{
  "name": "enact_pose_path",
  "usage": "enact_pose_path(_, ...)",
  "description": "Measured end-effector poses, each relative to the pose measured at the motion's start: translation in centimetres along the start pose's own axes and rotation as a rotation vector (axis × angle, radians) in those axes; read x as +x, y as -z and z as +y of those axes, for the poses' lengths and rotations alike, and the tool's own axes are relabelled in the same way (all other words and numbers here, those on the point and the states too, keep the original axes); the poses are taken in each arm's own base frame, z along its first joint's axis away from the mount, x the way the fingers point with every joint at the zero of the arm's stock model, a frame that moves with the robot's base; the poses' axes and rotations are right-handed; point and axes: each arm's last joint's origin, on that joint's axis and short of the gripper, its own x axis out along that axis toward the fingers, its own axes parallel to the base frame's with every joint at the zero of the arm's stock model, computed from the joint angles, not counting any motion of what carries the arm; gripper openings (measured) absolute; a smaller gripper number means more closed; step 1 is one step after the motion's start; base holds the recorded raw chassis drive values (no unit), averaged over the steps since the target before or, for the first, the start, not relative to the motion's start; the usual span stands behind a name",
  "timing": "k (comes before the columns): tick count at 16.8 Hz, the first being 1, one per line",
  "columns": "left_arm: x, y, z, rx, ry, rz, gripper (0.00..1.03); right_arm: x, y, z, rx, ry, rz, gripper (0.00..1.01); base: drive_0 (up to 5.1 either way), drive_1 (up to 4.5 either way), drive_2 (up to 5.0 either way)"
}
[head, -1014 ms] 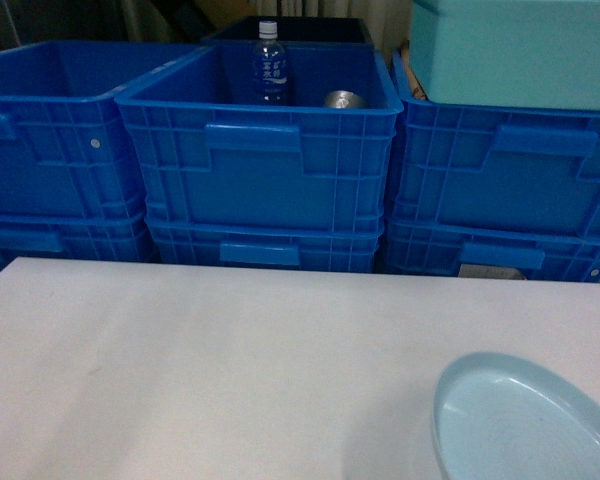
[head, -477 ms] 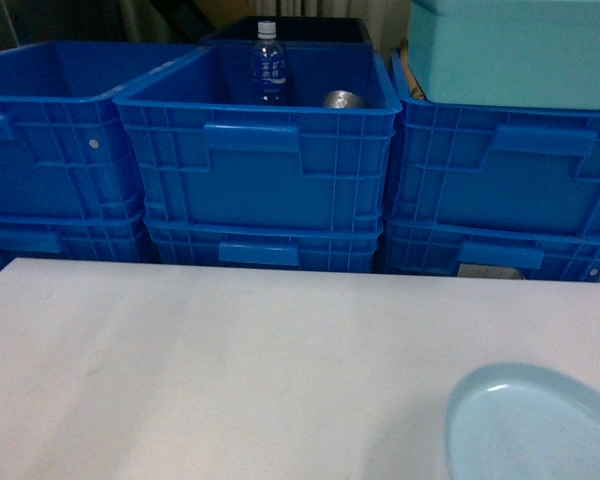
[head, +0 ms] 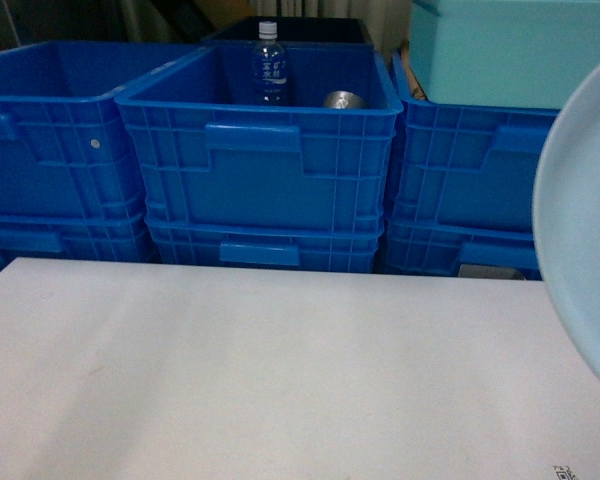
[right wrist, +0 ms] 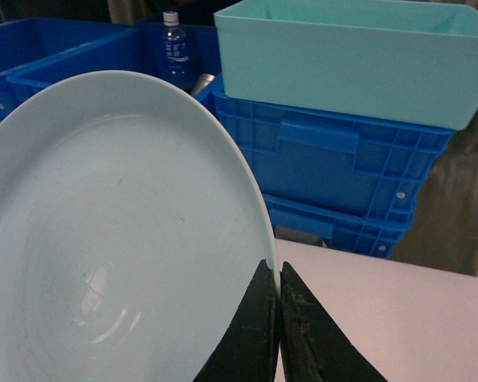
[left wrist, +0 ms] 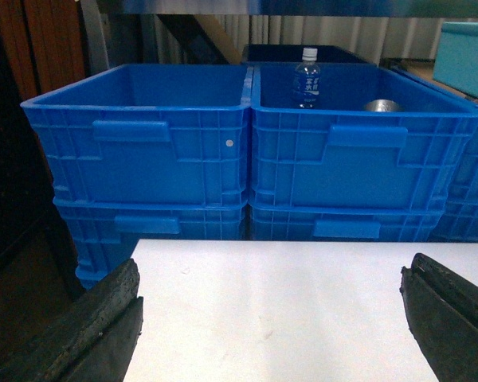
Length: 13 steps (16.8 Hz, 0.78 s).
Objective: Place blue tray on left shelf second layer neatly
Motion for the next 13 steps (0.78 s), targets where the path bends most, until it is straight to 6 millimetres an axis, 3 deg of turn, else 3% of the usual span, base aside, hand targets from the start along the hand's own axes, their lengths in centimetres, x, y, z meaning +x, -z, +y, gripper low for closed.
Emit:
enact_pose_path(1, 0.0, 0.0, 0.0, 0.0, 0.0, 0.0, 0.98, 0.0, -0.2, 1.0, -0.016, -0.022, -0.008, 0.02, 0.0, 0.0, 0.0)
enact_pose_path(10, 0.0, 0.0, 0.0, 0.0, 0.0, 0.0, 0.98, 1.4, -0.1, 2.2, -0.055, 0.044, -0.021, 0.02, 0.0, 0.0, 0.0)
enact_pose_path(13, 0.0, 0.0, 0.0, 0.0, 0.0, 0.0, 0.98, 1.1, 0.8, 0.9, -0.041, 0.083, -0.013, 0.02, 0.0, 0.0, 0.0)
